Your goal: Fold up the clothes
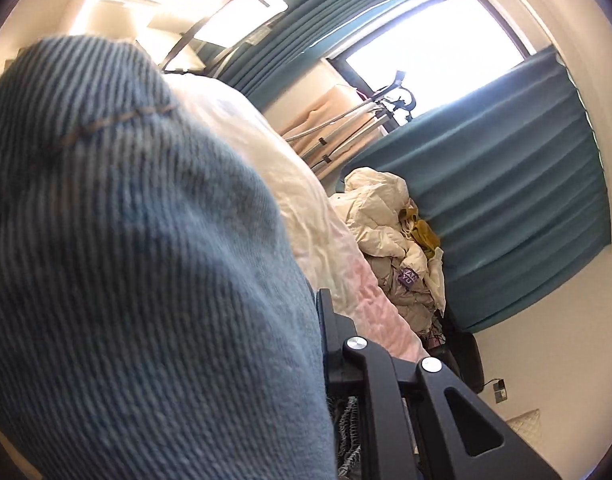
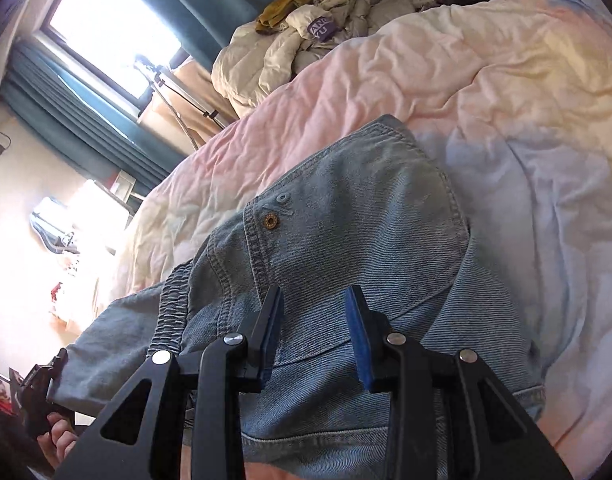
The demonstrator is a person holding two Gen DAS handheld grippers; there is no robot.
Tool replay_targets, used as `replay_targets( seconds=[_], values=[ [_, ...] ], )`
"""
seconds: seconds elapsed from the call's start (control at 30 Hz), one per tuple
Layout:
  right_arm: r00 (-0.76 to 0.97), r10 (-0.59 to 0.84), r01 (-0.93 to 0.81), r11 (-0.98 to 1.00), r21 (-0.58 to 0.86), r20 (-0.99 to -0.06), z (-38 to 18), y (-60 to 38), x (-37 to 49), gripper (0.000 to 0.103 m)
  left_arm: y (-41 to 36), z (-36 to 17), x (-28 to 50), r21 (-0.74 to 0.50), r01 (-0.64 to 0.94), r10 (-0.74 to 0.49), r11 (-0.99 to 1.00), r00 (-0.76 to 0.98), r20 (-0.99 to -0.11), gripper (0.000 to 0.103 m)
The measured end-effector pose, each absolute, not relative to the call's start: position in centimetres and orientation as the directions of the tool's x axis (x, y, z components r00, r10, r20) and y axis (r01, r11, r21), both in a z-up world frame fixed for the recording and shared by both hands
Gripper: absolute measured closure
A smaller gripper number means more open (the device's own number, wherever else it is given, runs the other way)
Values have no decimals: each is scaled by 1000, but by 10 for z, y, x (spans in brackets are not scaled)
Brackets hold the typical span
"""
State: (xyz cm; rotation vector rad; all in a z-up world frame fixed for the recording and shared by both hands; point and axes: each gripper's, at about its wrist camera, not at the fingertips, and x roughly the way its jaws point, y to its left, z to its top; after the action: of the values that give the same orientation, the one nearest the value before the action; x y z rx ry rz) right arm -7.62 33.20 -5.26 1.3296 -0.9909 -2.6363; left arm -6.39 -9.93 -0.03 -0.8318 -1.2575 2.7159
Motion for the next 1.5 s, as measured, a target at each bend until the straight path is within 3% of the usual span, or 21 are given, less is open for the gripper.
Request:
replay_targets(
  seconds=[0.37, 0.6, 0.7, 0.97, 1.27, 1.5],
  values=[
    [-737, -244, -261, -758, 598, -630, -14, 381, -36, 71, 61, 84, -68, -525, 1, 258, -851, -870, -420, 95],
    [-764, -199, -319, -711, 627, -614, -14, 407, -18, 71, 182, 93, -72, -354, -116, 279, -928, -846, -454, 95],
    [-781, -163, -351, -684, 640, -602, -11, 419, -10, 71, 235, 84, -71, -274, -165, 282, -948, -835, -473, 95],
    [-792, -123, -395, -643, 656, -598, -13, 447, -3, 70, 340, 42, -66, -212, -269, 341, -940, -795, -503, 95],
    [-792, -53, -434, -652, 622, -609, -14, 465, 0, 70, 439, -33, -62, -102, -353, 343, -930, -733, -588, 95],
    [-780, -71, -439, -645, 625, -621, -27, 470, -6, 70, 483, -73, -54, -50, -384, 332, -922, -717, -612, 76]
  ],
)
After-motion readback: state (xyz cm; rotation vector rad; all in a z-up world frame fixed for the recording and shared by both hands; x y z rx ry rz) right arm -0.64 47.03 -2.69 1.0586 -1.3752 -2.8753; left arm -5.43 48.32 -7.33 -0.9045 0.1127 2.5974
